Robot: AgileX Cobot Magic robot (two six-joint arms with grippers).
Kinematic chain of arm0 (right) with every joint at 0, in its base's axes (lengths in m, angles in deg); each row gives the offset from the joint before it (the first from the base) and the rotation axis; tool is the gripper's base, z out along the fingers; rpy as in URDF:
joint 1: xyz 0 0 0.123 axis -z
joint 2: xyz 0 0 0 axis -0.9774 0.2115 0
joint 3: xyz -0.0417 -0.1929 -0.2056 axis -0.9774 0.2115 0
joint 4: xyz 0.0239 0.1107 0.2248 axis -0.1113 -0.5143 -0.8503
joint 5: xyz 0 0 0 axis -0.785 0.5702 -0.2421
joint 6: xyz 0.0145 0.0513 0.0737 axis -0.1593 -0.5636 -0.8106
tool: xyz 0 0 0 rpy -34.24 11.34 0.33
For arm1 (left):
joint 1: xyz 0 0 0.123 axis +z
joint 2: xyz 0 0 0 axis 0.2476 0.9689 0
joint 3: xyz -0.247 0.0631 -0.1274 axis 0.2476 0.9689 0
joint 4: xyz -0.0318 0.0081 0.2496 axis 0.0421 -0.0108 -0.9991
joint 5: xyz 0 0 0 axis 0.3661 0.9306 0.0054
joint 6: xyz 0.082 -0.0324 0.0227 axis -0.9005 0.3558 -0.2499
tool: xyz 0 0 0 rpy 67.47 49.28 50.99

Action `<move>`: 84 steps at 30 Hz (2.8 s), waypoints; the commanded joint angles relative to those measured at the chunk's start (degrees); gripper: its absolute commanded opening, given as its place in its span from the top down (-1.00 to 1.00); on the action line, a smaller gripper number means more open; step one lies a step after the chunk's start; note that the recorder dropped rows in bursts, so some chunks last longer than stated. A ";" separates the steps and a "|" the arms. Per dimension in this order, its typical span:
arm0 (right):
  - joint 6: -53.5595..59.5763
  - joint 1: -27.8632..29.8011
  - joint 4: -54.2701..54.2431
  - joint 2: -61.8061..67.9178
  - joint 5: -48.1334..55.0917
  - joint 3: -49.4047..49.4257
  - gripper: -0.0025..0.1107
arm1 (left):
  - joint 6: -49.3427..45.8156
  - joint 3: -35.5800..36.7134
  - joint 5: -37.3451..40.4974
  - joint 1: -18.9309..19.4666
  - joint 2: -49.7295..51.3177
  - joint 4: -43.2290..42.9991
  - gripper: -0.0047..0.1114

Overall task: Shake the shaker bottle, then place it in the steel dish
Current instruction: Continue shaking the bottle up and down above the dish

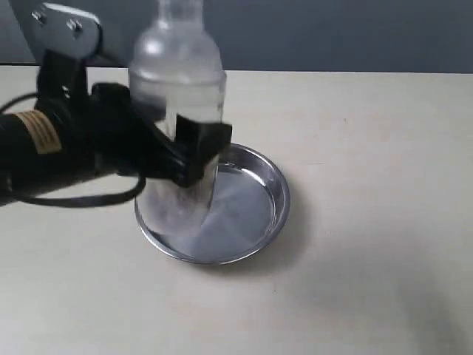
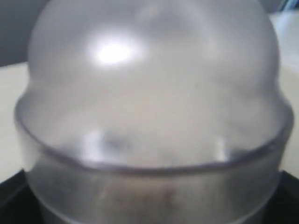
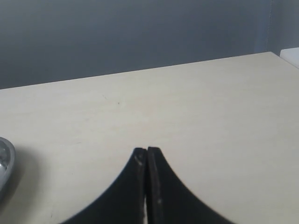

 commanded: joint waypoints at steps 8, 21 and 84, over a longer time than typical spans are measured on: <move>0.11 0.18 0.05 -0.27 -0.40 0.07 0.97 | 0.56 0.21 -0.25 -1.15 2.76 3.60 0.91; 0.11 0.18 0.05 -0.27 -0.40 0.07 0.97 | -2.55 -7.46 0.95 -1.16 -3.78 0.43 0.91; 0.11 0.18 -0.08 -0.27 -0.24 0.07 0.97 | 19.81 1.31 -5.37 7.81 -1.86 -13.45 0.91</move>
